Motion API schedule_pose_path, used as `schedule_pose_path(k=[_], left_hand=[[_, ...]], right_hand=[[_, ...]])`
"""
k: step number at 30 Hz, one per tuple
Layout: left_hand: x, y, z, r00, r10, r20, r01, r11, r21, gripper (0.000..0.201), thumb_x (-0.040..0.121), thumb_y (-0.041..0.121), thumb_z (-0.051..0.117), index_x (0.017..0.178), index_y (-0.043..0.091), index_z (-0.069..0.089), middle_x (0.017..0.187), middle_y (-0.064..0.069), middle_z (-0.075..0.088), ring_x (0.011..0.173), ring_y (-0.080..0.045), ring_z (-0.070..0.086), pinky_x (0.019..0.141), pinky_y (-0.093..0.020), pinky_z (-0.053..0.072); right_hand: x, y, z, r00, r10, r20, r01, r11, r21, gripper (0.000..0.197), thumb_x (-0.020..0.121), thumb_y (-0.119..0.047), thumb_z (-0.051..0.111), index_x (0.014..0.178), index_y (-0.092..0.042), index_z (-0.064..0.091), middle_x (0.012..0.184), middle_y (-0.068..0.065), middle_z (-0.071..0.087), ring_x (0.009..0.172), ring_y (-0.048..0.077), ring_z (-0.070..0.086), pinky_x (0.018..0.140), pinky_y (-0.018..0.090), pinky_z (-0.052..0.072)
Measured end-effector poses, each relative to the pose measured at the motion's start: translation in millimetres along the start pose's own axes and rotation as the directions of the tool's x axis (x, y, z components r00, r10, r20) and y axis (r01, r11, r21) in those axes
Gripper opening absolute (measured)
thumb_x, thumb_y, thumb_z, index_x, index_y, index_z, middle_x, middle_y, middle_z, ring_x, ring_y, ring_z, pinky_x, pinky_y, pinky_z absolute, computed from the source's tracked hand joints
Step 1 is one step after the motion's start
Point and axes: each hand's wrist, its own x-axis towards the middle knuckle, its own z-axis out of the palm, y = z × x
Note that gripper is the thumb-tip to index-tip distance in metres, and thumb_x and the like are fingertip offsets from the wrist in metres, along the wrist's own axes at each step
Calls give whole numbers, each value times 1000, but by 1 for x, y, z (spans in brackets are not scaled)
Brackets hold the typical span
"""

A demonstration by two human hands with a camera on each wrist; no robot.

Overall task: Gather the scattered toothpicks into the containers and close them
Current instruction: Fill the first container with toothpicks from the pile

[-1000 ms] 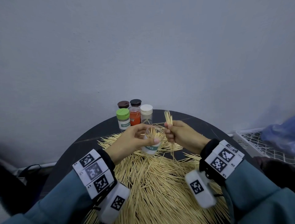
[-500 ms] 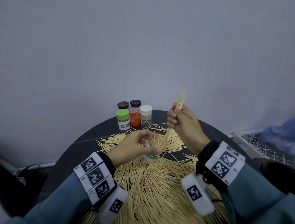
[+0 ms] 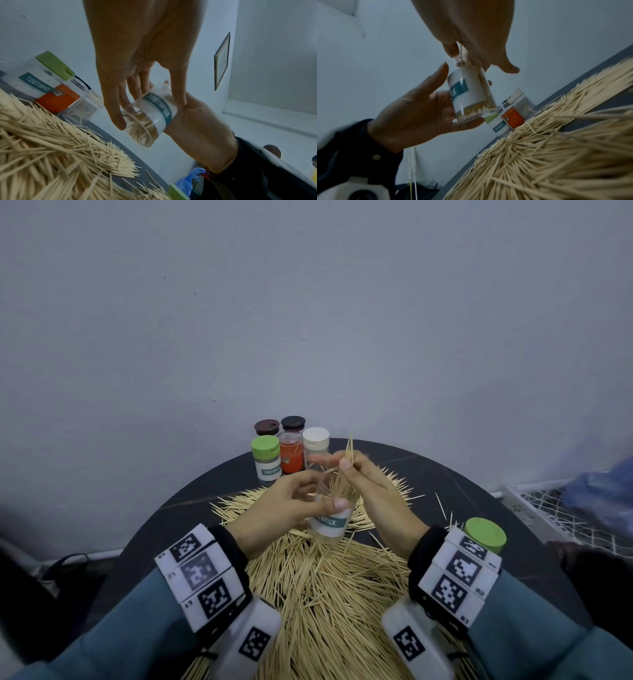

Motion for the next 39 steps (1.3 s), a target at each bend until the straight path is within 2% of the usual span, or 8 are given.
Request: schedule_pose_path(k=[7, 13, 18, 23, 30, 34, 37, 39], left_hand=[[2, 0, -1, 1000, 1, 0, -1, 1000, 30, 61, 66, 38, 70, 124, 25, 56, 120, 2, 65, 106, -12, 64, 87, -32, 55], [2, 0, 0, 1000, 0, -11, 0, 999, 46, 60, 63, 39, 71, 119, 29, 56, 122, 2, 62, 110, -11, 59, 87, -28, 52], [1, -1, 2, 1000, 6, -4, -6, 998, 55, 46, 74, 30, 72, 117, 31, 55, 123, 3, 62, 113, -11, 59, 86, -25, 52], [0, 1, 2, 1000, 9, 5, -9, 999, 33, 58, 68, 35, 70, 124, 28, 55, 119, 2, 64, 106, -11, 63, 87, -32, 54], [0, 2, 3, 1000, 18, 6, -18, 999, 29, 61, 66, 36, 70, 123, 23, 56, 116, 3, 66, 103, -11, 65, 83, -28, 56], [2, 1, -1, 1000, 6, -18, -5, 999, 45, 71, 62, 42, 71, 128, 23, 54, 122, 1, 62, 110, -13, 60, 89, -32, 53], [3, 4, -4, 999, 13, -33, -12, 999, 36, 68, 61, 41, 71, 125, 23, 56, 121, 1, 62, 110, -13, 60, 89, -33, 52], [4, 6, -4, 999, 24, -43, -23, 999, 26, 62, 63, 38, 70, 121, 23, 58, 118, 2, 64, 108, -11, 60, 82, -26, 51]], right_hand=[[6, 1, -8, 997, -55, -63, 50, 996, -74, 39, 101, -20, 30, 73, -26, 56, 91, -14, 72, 97, -7, 60, 83, 7, 42], [11, -1, -19, 991, -94, -98, 85, 992, -88, 27, 101, -25, 26, 89, -13, 48, 98, 4, 73, 113, 10, 59, 90, 7, 39], [8, 6, -16, 996, 75, 46, -63, 973, -224, 32, 101, -17, 30, 117, -5, 55, 114, -5, 68, 104, -11, 57, 79, -3, 37], [6, 0, -12, 985, 157, 73, -127, 940, -318, 37, 101, -29, 29, 133, -25, 47, 132, -12, 49, 104, -20, 41, 68, -11, 31], [9, -1, -15, 956, 280, 91, -220, 885, -411, 41, 101, -22, 32, 142, -17, 34, 142, -5, 38, 116, -1, 35, 67, -9, 34], [16, -8, -27, 967, 253, 17, -216, 857, -467, 40, 100, -34, 30, 137, -22, 41, 133, -12, 45, 117, 0, 37, 79, 7, 32], [29, -7, -49, 967, 253, 2, -191, 736, -650, 34, 98, -28, 42, 130, -17, 46, 133, -4, 51, 116, 6, 46, 93, 22, 35], [40, -2, -63, 939, 343, 31, -149, 484, -862, 34, 94, -24, 52, 127, -15, 49, 132, 1, 53, 118, 12, 49, 97, 24, 38]])
